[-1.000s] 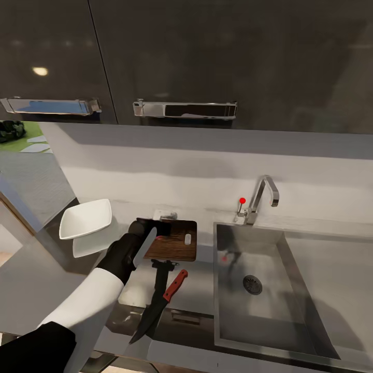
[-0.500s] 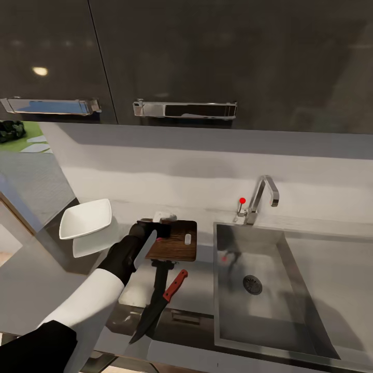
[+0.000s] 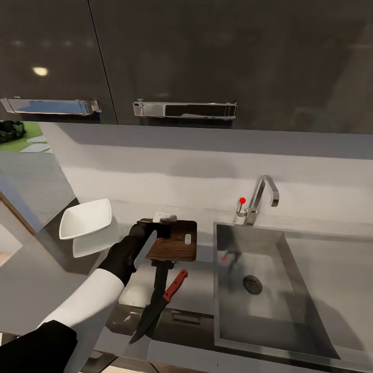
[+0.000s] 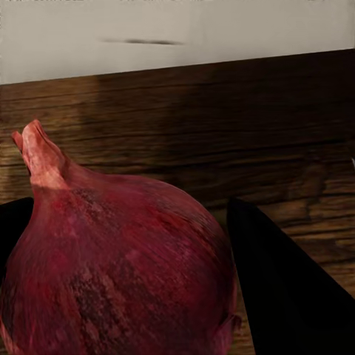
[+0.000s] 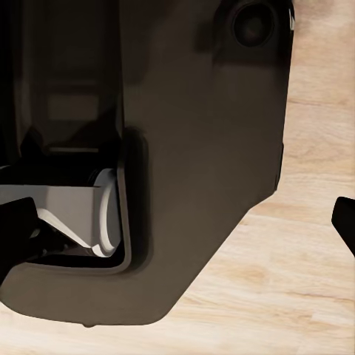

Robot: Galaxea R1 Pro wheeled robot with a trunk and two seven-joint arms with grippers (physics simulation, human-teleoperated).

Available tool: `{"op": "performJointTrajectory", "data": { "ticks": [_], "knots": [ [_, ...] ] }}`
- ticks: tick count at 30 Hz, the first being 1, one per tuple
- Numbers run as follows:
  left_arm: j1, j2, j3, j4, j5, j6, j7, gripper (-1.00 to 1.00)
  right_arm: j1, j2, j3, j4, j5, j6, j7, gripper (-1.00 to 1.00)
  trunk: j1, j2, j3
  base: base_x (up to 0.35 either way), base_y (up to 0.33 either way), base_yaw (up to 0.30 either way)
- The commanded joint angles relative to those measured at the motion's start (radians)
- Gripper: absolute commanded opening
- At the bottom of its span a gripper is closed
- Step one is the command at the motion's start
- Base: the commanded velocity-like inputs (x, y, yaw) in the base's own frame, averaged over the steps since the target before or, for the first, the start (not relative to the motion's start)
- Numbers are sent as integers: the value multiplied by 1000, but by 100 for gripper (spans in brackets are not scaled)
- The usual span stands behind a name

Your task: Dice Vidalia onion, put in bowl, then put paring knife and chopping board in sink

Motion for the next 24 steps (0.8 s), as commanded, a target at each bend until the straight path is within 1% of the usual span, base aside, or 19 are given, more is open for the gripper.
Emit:
{"op": "performJointTrajectory", "data": {
  "ticks": [1,24],
  "knots": [
    [-1,0,-3,-1,8,3,8,-100,0,0,-9,0,5,-2,4,100,1,-2,-2,0,0,0],
    [-1,0,-3,-5,7,3,8,-100,0,0,-9,0,5,-1,4,100,1,-2,-2,0,0,0]
  ]
}}
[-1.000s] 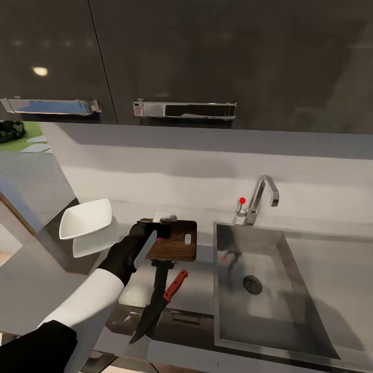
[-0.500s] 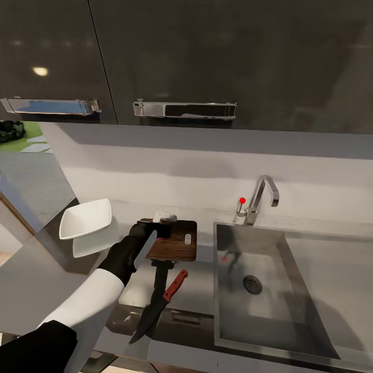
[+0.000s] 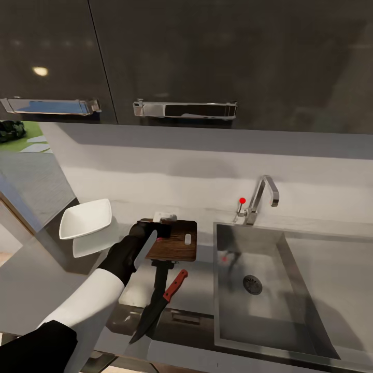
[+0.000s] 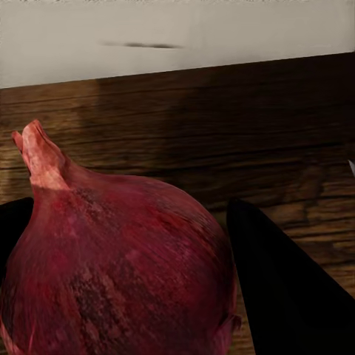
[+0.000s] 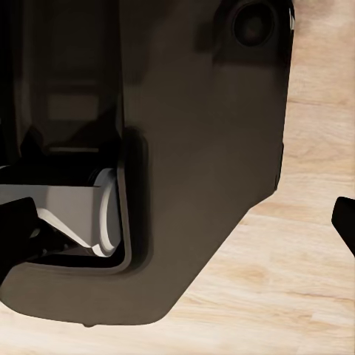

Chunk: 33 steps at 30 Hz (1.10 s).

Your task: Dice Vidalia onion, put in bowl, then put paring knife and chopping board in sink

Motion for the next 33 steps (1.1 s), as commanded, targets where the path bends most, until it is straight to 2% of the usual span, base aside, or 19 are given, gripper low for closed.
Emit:
{"op": "performJointTrajectory", "data": {
  "ticks": [1,33],
  "knots": [
    [-1,0,-3,-1,9,4,8,-100,0,0,-9,0,5,-2,4,100,1,-2,-2,0,0,0],
    [-1,-3,-5,14,11,3,6,-100,0,-1,-10,0,5,-3,4,100,1,-2,-2,0,0,0]
  ]
}}
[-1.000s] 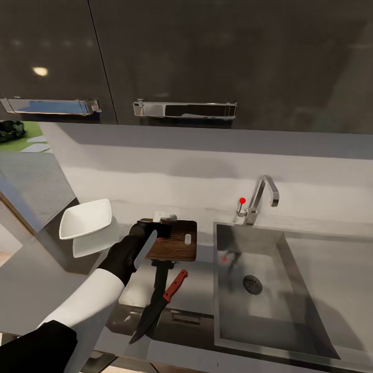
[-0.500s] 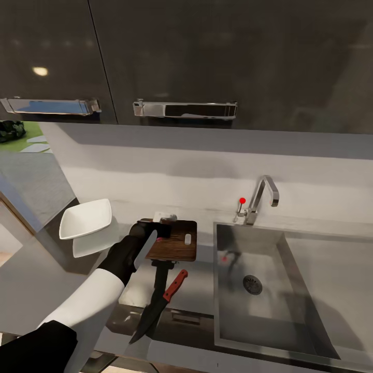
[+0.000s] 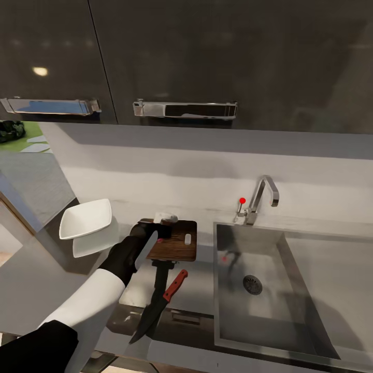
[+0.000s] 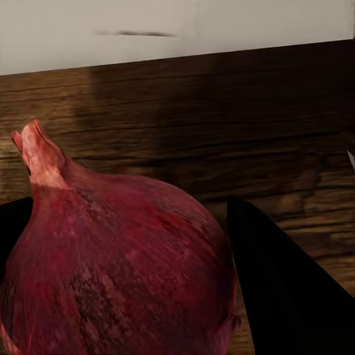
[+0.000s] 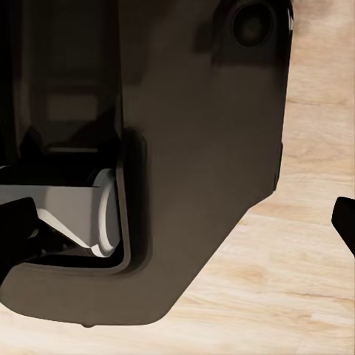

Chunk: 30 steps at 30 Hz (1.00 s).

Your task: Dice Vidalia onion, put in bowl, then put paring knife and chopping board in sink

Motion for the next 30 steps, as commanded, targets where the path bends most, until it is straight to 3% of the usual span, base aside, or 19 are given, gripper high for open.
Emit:
{"op": "performJointTrajectory", "data": {
  "ticks": [1,8,30],
  "knots": [
    [-1,0,-3,0,8,3,8,-100,0,0,-8,0,5,-2,4,100,1,-2,-2,0,0,0],
    [-1,-2,-3,42,8,-76,7,-100,0,0,-9,0,5,-2,4,100,1,-2,-2,0,0,0],
    [-1,-2,-3,45,8,-83,7,-100,0,0,-9,0,5,-2,4,100,1,-2,-2,0,0,0]
  ]
}}
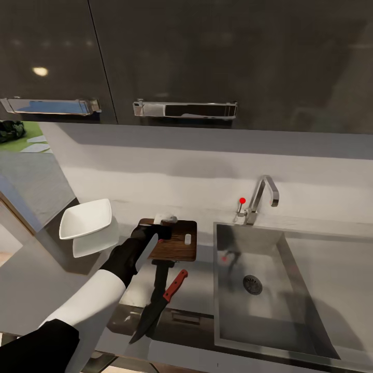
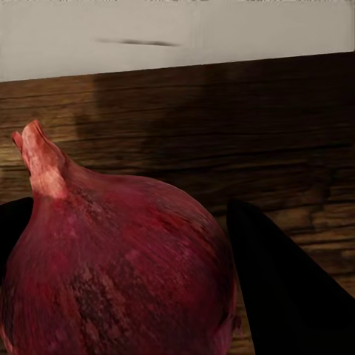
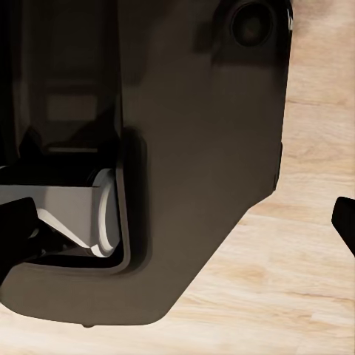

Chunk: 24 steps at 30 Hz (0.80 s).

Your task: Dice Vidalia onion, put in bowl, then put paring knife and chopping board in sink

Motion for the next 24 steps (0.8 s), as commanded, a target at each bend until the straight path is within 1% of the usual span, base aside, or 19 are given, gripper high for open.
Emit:
{"op": "performJointTrajectory", "data": {
  "ticks": [1,9,10,24],
  "knots": [
    [-1,1,-3,-2,8,3,7,-100,0,0,-9,0,5,-2,4,100,1,-2,-2,0,0,0],
    [-1,1,-3,-2,8,2,7,-100,0,0,-8,0,5,-2,4,100,1,-2,-2,0,0,0],
    [-1,1,-3,-2,8,2,7,100,0,0,-8,0,5,-2,4,100,1,-2,-2,0,0,0],
    [-1,2,-3,-3,8,2,7,100,0,2,-7,0,5,-2,4,100,1,-2,-2,0,0,0]
  ]
}}
